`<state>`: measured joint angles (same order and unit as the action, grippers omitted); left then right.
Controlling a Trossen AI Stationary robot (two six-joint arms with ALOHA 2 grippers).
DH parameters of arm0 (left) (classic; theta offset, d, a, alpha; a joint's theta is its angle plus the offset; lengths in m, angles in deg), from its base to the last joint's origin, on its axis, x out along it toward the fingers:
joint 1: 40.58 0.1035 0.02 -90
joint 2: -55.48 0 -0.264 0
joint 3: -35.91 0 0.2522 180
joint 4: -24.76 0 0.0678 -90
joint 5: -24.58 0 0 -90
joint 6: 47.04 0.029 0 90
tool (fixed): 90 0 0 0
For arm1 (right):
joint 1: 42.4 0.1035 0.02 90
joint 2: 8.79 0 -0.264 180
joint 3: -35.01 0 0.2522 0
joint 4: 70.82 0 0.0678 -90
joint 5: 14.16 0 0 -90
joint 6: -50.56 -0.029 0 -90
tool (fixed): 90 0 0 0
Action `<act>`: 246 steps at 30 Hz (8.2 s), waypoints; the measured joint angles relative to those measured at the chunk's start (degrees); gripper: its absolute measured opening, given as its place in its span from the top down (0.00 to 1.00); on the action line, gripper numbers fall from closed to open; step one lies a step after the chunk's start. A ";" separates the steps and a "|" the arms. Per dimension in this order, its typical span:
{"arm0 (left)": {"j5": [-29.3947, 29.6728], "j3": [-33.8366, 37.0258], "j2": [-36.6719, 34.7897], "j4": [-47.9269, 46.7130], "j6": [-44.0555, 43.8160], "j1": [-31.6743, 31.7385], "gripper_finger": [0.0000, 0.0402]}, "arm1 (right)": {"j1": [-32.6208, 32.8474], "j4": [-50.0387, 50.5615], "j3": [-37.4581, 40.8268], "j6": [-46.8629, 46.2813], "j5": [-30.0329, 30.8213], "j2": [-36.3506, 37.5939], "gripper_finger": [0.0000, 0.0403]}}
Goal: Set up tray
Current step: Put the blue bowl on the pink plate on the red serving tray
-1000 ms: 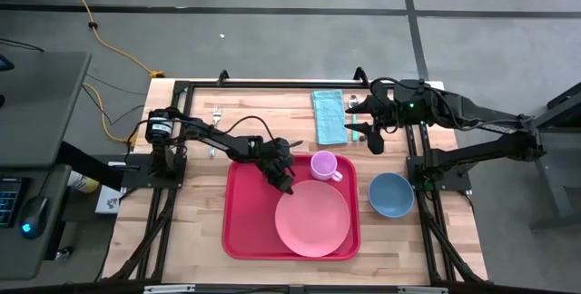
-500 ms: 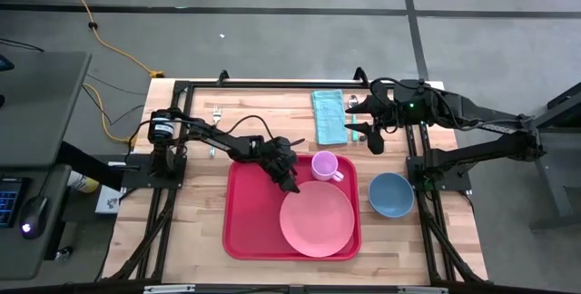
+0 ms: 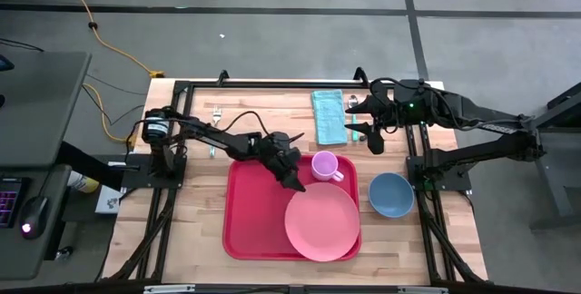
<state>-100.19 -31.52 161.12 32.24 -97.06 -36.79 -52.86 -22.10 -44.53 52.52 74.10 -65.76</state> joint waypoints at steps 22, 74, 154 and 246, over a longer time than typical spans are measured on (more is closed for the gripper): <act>9.19 -1.68 -10.23 -19.13 17.30 7.58 0.50 | 0.00 1.41 0.00 0.03 -0.17 0.00 0.55; 51.94 -3.86 -71.29 -91.17 34.63 13.44 0.50 | 0.77 53.52 -20.05 -25.57 -8.34 -5.19 0.55; 51.72 -3.91 -73.92 -91.67 49.79 13.44 0.50 | 44.81 21.45 15.19 -94.86 0.21 -17.25 0.55; 49.13 -3.91 -73.90 -90.32 52.35 13.45 0.50 | 30.93 48.72 -58.58 -63.95 -6.15 -69.89 1.00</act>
<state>-51.06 -35.43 87.23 -58.08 -44.72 -23.34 -21.92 26.62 -103.11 -11.43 67.95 -135.65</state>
